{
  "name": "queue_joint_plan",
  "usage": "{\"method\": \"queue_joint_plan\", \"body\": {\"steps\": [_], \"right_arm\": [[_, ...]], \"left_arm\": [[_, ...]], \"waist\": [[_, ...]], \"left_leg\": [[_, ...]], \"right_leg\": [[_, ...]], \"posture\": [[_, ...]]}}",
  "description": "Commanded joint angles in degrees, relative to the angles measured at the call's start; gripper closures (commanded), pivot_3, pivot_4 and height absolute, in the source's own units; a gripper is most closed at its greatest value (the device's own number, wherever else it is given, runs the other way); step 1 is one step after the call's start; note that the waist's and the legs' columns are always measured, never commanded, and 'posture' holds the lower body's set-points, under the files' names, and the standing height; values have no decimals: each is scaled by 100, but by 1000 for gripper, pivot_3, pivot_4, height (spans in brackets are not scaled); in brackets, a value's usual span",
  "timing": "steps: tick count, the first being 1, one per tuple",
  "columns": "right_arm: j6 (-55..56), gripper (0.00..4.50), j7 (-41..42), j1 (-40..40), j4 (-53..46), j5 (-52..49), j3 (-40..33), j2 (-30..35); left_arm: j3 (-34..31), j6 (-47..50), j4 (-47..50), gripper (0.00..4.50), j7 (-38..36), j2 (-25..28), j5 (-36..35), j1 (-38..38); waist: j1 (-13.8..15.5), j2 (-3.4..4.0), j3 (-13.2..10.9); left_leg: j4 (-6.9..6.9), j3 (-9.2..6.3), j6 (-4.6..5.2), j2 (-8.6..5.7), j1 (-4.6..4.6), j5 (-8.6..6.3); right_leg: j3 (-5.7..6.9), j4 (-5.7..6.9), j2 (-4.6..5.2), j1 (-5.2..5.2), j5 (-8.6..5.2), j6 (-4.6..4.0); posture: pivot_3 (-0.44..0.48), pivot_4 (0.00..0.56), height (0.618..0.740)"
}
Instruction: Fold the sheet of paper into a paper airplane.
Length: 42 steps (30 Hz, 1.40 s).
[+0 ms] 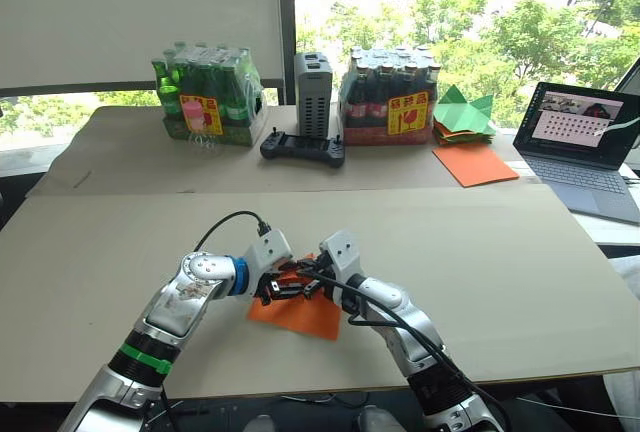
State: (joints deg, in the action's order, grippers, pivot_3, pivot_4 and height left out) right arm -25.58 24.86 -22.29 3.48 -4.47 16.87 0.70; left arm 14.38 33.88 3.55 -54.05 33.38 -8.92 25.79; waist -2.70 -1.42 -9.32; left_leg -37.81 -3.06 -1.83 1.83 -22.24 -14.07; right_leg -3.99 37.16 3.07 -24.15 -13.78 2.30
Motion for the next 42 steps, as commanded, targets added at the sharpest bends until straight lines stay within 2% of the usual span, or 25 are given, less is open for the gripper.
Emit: {"method": "queue_joint_plan", "body": {"steps": [1, 12, 15, 20, 23, 27, 31, 42], "right_arm": [[28, 4500, 26, 1, -20, 13, 37, 8], [30, 4500, 57, 4, -12, 29, 76, 20], [29, 4500, 74, 1, -18, 36, 82, 32], [19, 4500, 85, -9, -18, 60, 76, 42], [18, 4500, 97, -15, -17, 80, 75, 43], [14, 4500, 104, -21, -15, 91, 70, 48], [6, 4500, 87, -8, -33, 104, 75, 47], [-17, 4500, 31, 32, -85, 125, 91, 39]], "left_arm": [[-365, 177, 107, 978, -223, 288, -274, -85], [-1416, 771, -161, 978, -821, 929, -1340, -208], [-1652, 873, -400, 978, -774, 894, -1520, -128], [-1974, 1195, -723, 978, -301, 524, -1798, 79], [-2036, 1235, -759, 1807, -46, 238, -1875, 65], [-1960, 1533, -608, 3198, 76, 35, -2059, 18], [-1664, 1647, -516, 4457, 116, -75, -2037, -72], [-1227, 1640, -398, 4457, 167, 48, -1842, -315]], "waist": [[-23, 0, 0], [-71, 0, 0], [-73, 0, 0], [-71, 0, 0], [-74, -1, 0], [-78, -1, 0], [-80, -1, 0], [-81, -1, 0]], "left_leg": [[0, 0, 0, 1, 0, 0], [0, -1, 0, 2, 0, 0], [0, -1, 0, 2, -1, 0], [0, -2, 0, 1, 0, 0], [0, -1, 0, 1, 0, 0], [0, -2, 0, 1, -1, 0], [0, -2, 0, 1, -1, 0], [0, -2, 0, 1, -1, 0]], "right_leg": [[0, 1, -1, -1, 0, 0], [1, 0, -1, -1, 0, 0], [1, 0, -1, -1, 0, 0], [2, 1, 0, 0, 0, 0], [1, 2, 1, 0, 0, 0], [2, 2, 0, -2, 0, -1], [1, 2, 1, -1, 0, -1], [1, 2, 0, -1, 0, -1]], "posture": [[0, 150, 740], [0, 150, 740], [0, 150, 740], [0, 150, 740], [0, 150, 740], [0, 150, 740], [0, 150, 740], [0, 150, 740]]}}
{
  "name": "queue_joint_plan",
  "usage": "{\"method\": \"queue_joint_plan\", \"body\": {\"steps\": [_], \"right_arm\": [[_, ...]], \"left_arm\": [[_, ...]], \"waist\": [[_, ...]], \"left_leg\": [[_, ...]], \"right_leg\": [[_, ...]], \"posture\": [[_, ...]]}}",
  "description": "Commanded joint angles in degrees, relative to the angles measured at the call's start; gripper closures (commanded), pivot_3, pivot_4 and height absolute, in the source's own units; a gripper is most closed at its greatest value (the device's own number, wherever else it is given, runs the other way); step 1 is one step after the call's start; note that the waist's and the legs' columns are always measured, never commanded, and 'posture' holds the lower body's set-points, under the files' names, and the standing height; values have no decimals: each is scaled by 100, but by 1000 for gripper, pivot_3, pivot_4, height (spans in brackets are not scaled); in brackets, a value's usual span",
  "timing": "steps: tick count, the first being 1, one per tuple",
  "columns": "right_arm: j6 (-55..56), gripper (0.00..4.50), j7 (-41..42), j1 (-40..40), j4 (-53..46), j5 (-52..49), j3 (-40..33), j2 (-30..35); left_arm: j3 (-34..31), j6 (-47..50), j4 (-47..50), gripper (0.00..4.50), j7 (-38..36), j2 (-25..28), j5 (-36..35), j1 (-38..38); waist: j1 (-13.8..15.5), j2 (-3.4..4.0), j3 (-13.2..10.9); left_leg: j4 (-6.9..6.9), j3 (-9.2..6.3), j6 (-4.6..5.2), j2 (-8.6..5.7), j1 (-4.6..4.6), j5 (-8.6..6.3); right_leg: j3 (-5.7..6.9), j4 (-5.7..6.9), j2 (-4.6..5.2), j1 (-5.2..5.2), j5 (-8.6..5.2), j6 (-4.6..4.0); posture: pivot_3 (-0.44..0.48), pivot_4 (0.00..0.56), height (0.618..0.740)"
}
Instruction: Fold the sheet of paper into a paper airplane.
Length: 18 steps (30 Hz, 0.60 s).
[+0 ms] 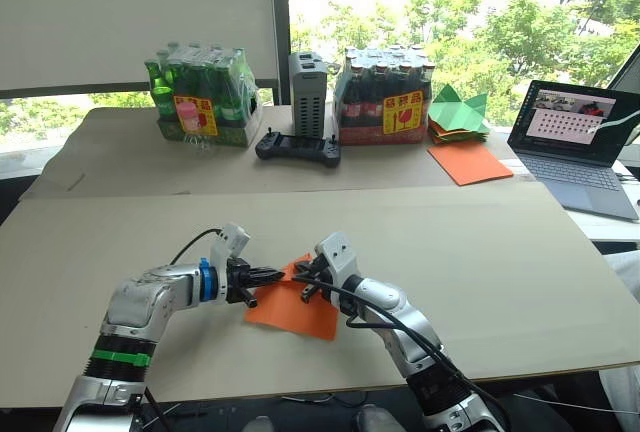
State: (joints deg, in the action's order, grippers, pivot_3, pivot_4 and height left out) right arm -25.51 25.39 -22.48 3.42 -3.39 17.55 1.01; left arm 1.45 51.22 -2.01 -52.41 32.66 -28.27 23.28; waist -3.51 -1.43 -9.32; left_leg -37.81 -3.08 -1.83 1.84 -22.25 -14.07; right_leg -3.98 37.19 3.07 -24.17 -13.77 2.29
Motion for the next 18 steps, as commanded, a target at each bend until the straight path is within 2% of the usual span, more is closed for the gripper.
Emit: {"method": "queue_joint_plan", "body": {"steps": [1, 18], "right_arm": [[-26, 4500, -27, 52, -83, 16, 26, 7], [42, 4500, -131, -184, -227, -18, 179, -345]], "left_arm": [[94, -131, 148, 4457, 7, 139, 126, -84], [154, -384, -219, 4457, 275, 56, 288, -122]], "waist": [[0, 0, 0], [-12, 0, 0]], "left_leg": [[0, 0, 0, 0, 0, 0], [0, 1, 0, 0, 5, 0]], "right_leg": [[0, 0, 0, 0, 0, 0], [-1, 3, 0, 2, 0, 0]], "posture": [[0, 150, 740], [0, 150, 740]]}}
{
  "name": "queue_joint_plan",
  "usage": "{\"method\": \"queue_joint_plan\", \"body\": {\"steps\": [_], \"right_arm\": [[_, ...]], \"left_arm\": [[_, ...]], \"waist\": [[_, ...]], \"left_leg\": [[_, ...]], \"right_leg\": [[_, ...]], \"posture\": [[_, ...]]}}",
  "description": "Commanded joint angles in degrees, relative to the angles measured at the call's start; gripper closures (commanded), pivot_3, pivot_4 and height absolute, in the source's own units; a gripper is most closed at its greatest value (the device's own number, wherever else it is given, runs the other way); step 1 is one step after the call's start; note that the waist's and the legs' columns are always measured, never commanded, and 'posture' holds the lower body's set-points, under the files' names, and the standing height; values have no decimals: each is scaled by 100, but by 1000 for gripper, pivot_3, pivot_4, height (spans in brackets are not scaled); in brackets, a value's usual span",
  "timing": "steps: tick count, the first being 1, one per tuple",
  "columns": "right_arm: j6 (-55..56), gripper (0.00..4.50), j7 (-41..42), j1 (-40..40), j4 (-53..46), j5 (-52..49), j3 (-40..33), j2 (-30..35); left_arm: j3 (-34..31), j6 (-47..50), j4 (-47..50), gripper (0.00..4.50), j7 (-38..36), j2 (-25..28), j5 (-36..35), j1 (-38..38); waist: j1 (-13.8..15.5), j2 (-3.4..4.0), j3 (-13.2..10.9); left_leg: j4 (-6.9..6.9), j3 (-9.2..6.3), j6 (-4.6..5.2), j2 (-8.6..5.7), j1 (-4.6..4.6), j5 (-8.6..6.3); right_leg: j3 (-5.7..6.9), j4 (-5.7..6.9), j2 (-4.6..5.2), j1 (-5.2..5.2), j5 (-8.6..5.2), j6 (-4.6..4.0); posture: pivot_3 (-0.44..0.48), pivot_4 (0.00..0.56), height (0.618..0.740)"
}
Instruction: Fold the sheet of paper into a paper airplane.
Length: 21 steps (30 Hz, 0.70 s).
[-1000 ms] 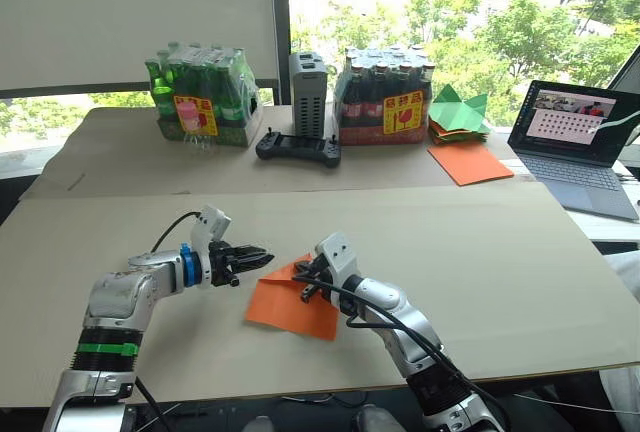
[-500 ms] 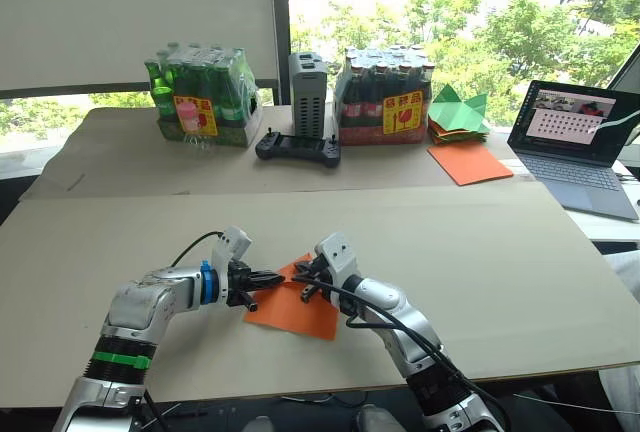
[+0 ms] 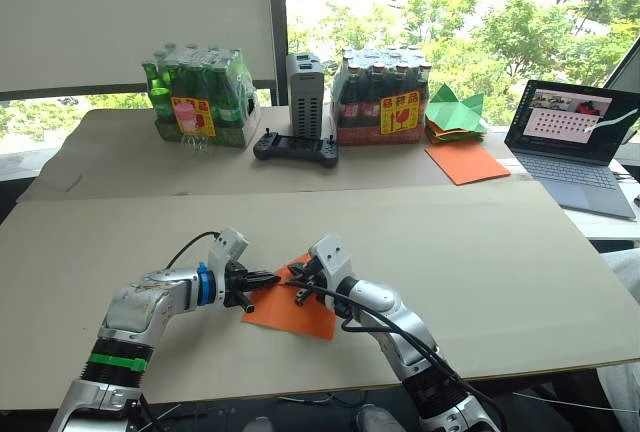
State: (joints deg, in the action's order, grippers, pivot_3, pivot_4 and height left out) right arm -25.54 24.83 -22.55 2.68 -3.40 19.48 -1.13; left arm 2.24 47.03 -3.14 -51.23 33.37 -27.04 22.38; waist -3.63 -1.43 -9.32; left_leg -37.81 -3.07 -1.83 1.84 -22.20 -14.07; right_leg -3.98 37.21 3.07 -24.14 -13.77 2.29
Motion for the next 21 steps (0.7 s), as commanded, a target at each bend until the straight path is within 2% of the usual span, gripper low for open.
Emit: {"method": "queue_joint_plan", "body": {"steps": [1, 21], "right_arm": [[45, 4500, -96, -190, -128, 1, -6, -145], [-319, 4500, -479, -390, 430, 625, 150, 53]], "left_arm": [[81, 30, -99, 4457, 163, -15, 165, -35], [90, 77, 36, 4457, 224, -3, 118, -85]], "waist": [[1, 0, 0], [-19, 0, 0]], "left_leg": [[0, 0, 0, 0, 0, 0], [0, 0, 0, 0, 7, 0]], "right_leg": [[0, 0, 0, 0, 0, 0], [0, 1, 0, 6, 0, 0]], "posture": [[0, 150, 740], [0, 150, 740]]}}
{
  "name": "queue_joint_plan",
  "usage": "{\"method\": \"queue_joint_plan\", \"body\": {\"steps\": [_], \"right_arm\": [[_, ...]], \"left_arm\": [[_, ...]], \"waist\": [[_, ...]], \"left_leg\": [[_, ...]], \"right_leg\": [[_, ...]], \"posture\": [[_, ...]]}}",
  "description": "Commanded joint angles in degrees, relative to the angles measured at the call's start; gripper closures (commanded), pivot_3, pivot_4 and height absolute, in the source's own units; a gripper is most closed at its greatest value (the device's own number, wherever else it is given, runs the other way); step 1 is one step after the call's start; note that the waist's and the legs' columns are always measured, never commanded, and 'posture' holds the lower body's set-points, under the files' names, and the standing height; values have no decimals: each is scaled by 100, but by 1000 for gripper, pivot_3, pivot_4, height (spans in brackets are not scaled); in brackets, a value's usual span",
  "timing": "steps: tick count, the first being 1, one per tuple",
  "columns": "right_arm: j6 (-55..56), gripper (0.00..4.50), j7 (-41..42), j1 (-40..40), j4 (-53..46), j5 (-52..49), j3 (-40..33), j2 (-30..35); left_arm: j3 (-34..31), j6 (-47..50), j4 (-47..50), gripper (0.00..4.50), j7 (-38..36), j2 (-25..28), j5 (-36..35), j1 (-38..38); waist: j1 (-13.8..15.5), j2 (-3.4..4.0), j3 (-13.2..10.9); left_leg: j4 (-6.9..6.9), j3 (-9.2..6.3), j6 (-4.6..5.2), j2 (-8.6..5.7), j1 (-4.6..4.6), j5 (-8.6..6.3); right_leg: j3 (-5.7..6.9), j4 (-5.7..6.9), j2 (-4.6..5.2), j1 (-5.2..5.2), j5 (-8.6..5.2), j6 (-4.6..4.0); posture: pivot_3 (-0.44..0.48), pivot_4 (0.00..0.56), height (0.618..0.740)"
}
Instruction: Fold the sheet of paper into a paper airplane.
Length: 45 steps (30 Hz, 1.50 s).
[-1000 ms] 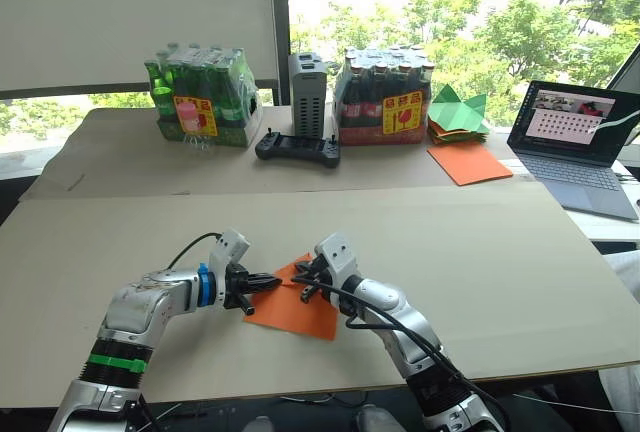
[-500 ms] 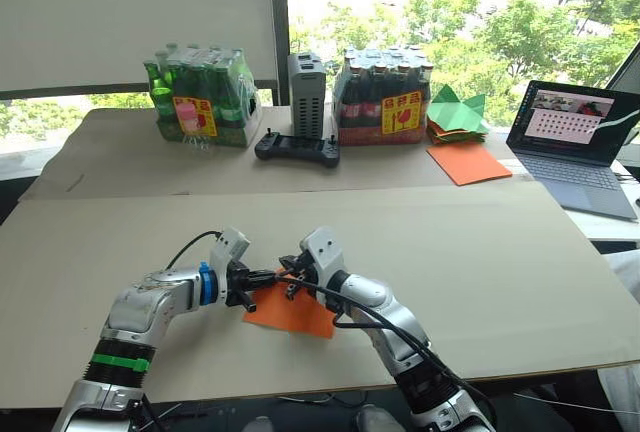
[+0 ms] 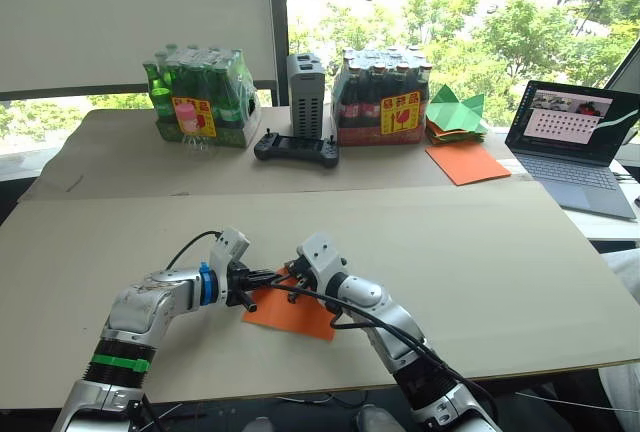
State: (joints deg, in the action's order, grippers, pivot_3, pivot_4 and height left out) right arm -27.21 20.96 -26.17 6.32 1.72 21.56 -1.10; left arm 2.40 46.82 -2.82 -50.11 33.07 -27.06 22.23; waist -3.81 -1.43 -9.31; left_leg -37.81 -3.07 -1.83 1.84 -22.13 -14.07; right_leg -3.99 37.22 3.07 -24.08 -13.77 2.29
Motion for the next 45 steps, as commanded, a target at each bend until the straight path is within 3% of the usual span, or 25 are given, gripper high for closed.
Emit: {"method": "queue_joint_plan", "body": {"steps": [1, 26, 45], "right_arm": [[-173, 4500, -100, -29, 63, 118, -57, 63], [-451, 4500, -631, 34, 171, 404, -310, 425], [-125, 4500, 122, 208, -416, 10, -68, 212]], "left_arm": [[73, 101, 7, 4457, 114, 27, 118, -71], [97, 127, -34, 4457, 90, 36, 129, 24], [114, 163, -25, 4457, 168, -75, 105, 120]], "waist": [[0, 0, 0], [28, -1, 1], [-17, -1, 2]], "left_leg": [[0, 0, 0, 0, 0, 0], [0, 1, 0, -1, 4, 0], [1, 1, 0, 1, 2, 0]], "right_leg": [[0, 0, 0, 0, 0, 0], [0, -2, 1, 7, 0, 0], [0, -3, -1, 3, -1, 1]], "posture": [[0, 150, 740], [0, 150, 740], [0, 150, 740]]}}
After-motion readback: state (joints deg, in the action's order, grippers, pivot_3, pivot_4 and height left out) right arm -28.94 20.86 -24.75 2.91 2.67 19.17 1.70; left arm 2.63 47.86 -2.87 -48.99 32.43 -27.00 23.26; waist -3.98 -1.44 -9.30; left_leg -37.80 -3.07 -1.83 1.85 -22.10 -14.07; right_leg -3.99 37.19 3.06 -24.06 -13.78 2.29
